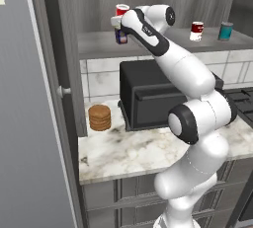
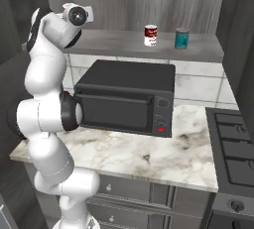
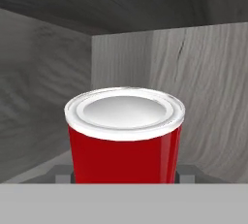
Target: Stack two cans on top of the other two cans in the cabinet.
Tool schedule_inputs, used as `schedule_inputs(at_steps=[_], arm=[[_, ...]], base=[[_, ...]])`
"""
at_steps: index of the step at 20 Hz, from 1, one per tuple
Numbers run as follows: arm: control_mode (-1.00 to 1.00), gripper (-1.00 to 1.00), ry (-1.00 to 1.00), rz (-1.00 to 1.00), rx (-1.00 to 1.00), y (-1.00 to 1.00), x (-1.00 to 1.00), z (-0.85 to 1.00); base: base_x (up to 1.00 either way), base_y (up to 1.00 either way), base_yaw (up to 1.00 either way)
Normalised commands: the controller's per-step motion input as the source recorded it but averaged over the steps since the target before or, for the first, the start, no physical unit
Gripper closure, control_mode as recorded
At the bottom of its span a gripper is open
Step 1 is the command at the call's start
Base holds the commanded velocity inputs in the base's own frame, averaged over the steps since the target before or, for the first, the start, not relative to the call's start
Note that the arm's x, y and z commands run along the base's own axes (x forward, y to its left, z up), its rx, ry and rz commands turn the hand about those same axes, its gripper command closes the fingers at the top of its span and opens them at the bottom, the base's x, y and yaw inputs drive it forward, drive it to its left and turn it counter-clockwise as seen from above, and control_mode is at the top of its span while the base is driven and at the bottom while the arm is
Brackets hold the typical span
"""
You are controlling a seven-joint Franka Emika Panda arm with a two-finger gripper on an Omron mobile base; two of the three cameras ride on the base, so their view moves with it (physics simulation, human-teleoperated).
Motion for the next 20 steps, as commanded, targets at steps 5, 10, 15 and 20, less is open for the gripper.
schedule_inputs(at_steps=[5,10,15,20], arm=[[-1.00,1.00,0.00,0.01,0.00,0.00,-0.09,-0.19],[-1.00,1.00,0.00,0.00,0.00,0.00,-0.07,-0.08],[-1.00,1.00,0.00,0.00,0.00,0.00,0.00,-0.02],[-1.00,1.00,0.02,0.00,0.00,0.04,0.04,0.01]], base=[[0.00,0.00,0.00],[0.00,0.00,0.00],[0.00,0.00,0.00],[0.00,0.00,0.00]])
